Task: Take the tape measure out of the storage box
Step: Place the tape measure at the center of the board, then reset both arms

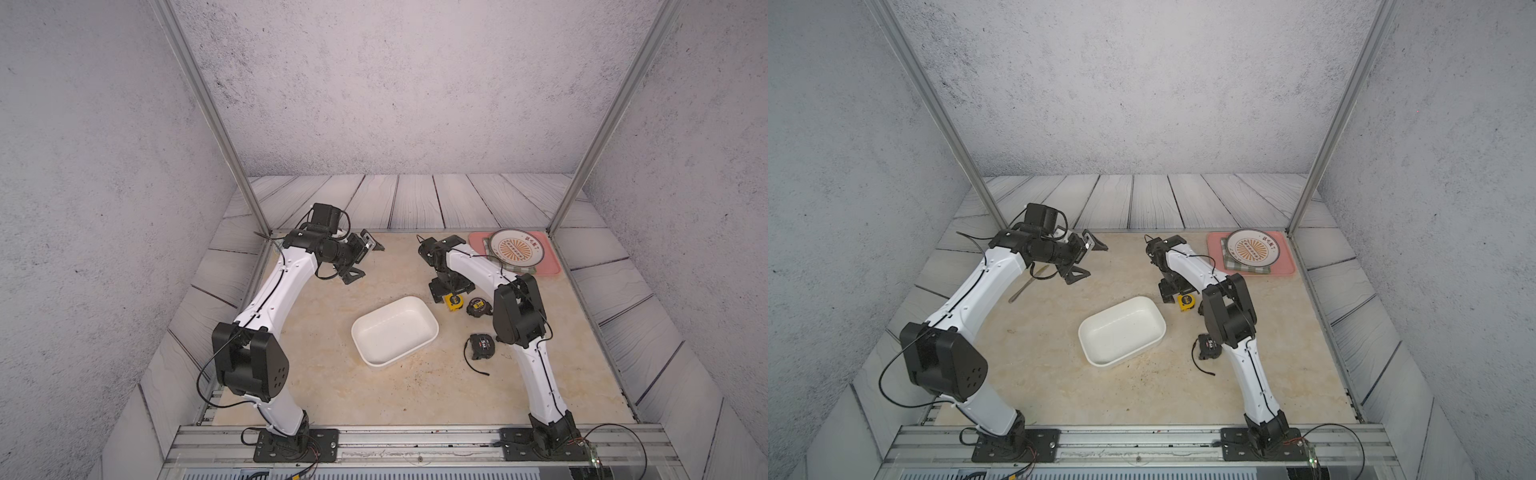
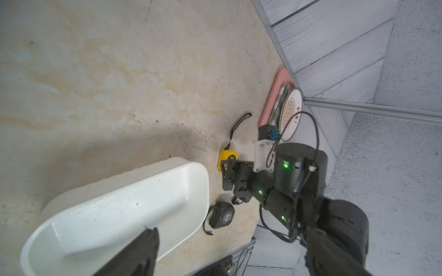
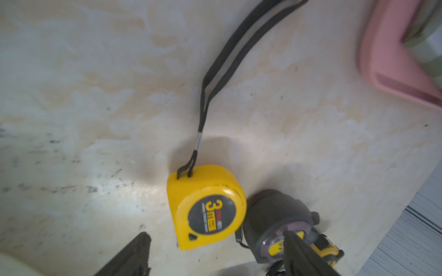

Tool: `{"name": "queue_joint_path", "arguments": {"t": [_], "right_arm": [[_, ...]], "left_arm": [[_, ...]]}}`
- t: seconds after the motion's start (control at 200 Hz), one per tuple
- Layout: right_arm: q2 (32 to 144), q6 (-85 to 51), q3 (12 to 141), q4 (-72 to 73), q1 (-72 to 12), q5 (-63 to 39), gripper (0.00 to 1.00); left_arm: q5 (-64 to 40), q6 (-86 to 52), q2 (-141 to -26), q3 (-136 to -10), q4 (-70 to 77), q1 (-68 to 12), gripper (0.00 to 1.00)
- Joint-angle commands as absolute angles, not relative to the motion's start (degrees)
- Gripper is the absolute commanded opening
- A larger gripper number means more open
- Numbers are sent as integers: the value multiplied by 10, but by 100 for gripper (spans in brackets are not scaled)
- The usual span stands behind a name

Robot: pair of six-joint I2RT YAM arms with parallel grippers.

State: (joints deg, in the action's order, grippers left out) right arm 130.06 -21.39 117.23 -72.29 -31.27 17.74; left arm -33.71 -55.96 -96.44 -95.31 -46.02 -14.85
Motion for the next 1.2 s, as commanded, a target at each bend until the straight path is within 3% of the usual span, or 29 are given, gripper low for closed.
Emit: {"name": "queue_joint_path", "arguments": {"t": [0.0,0.145,0.275,0.455,0.645,0.741,1.006,1.196], "right_arm": [[1185,-214,1163,-701,-316,192,94],[1052,-182,1052,-574,-315,191,97],[943,-142,907,-433,-315,199,97],[841,-103,728,-306,-311,219,97],[801,-113,650,-287,-311,231,96],[749,-86,553,-188,-307,264,95],[564,-77,305,28,-221,309,95],[597,-58,236,146,-148,251,95]], "left_arm": [[-320,-500,-977,-999,-487,-142,99],[-279,-392,-997,-1049,-515,-137,98],[-183,-285,-997,-1046,-519,-134,98],[-106,-199,-957,-937,-424,-112,98],[-35,-168,-910,-832,-345,-75,98],[17,-150,-894,-752,-281,-62,99],[85,-37,-867,-657,-206,-35,100],[108,0,-858,-552,-72,-22,98]]}}
